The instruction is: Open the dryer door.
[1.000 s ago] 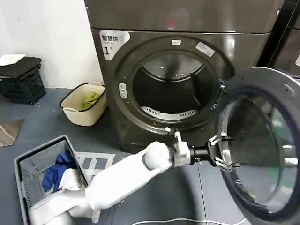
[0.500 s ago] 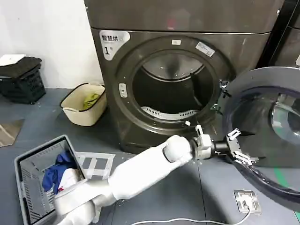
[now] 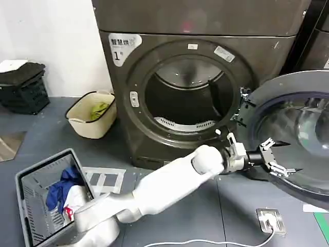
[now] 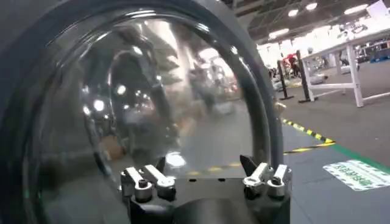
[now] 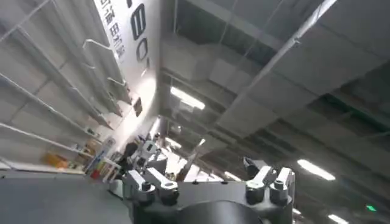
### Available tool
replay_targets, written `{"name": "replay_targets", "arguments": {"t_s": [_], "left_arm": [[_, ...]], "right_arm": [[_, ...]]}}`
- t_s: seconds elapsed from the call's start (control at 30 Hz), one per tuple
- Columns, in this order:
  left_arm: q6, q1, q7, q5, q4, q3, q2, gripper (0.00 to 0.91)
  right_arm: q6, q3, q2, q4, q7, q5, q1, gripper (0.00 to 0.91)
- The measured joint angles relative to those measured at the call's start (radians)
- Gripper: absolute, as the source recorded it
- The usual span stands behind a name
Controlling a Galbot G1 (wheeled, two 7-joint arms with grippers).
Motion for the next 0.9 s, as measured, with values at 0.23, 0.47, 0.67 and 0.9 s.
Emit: {"name": "replay_targets", "arguments": {"t_s": [0.23, 0.47, 0.67, 0.9], "left_arm": [[0.035, 0.012, 0.015, -0.001, -0.030, 0.004, 0.001, 0.907], [0.064, 0.033, 0.032, 0.020, -0.130, 0.005, 0.081, 0.907], [0.066, 0.057, 0.041, 0.032, -0.238, -0.003, 0.177, 0.907], [0.060, 0.095, 0.040, 0.026, -0.357, -0.018, 0.298, 0.907]], "right_arm": [[-0.022, -0.005, 0.000, -0.004, 0.000, 0.000, 0.004, 0.907], [-0.058, -0.026, 0.000, -0.004, 0.025, 0.001, 0.009, 0.907], [-0.074, -0.036, 0.000, -0.003, 0.012, -0.050, 0.009, 0.907], [-0.068, -0.044, 0.000, -0.015, -0.014, -0.052, 0.009, 0.907]]}}
